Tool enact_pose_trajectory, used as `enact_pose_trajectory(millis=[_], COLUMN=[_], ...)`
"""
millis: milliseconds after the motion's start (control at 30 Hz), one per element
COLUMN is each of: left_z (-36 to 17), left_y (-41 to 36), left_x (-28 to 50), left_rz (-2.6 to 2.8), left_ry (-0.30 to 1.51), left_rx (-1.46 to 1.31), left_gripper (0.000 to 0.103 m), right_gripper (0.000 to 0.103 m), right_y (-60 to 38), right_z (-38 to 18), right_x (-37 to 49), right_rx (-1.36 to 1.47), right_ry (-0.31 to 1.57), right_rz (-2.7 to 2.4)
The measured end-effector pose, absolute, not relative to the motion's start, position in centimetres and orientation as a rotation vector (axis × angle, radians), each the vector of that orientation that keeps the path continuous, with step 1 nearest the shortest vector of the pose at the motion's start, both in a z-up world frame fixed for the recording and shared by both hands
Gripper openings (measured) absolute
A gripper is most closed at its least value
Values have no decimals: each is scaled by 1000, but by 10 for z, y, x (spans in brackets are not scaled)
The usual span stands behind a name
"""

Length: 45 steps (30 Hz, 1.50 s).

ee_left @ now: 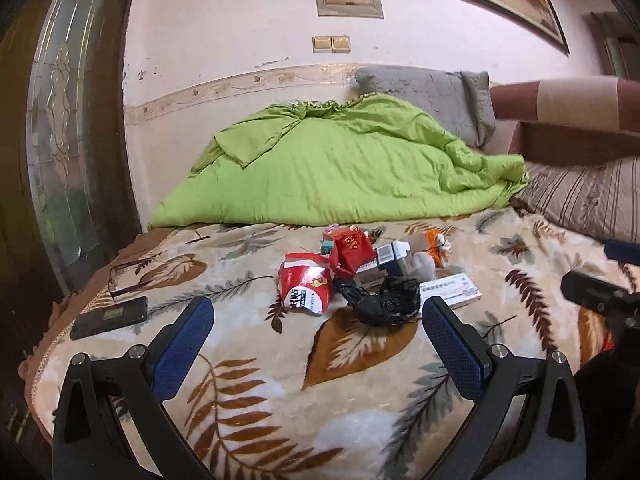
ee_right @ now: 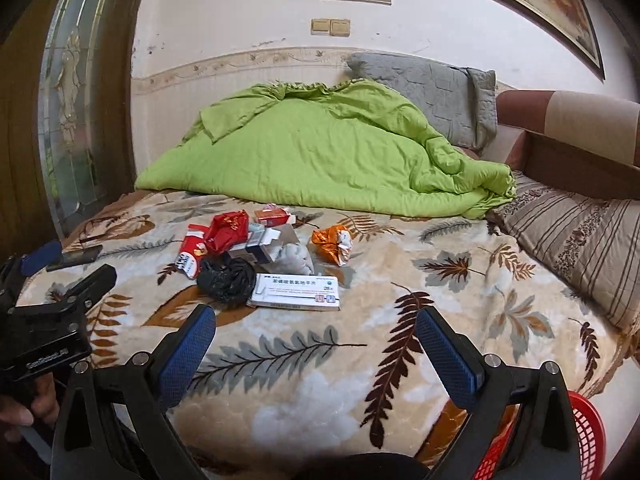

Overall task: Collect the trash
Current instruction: 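Move both tools toward the pile of trash on the bed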

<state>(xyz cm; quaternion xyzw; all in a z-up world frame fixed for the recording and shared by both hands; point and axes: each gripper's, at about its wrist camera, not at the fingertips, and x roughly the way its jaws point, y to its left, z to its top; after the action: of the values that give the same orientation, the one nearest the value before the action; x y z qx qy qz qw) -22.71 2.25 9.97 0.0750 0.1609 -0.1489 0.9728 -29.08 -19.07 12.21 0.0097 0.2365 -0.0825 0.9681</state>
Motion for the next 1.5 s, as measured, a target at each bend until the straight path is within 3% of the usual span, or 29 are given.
enact_pose_trajectory(millis=[1500], left_z=[94], left_y=[11], left_x=[-230], left_rz=[-346], left_ry=[354], left_rx=[215], left_gripper=[103], right_gripper=[102], right_y=[-202], right_z=[107], right_x=[-293], right_rx=[46], right_ry=[518], right_rz=[-211])
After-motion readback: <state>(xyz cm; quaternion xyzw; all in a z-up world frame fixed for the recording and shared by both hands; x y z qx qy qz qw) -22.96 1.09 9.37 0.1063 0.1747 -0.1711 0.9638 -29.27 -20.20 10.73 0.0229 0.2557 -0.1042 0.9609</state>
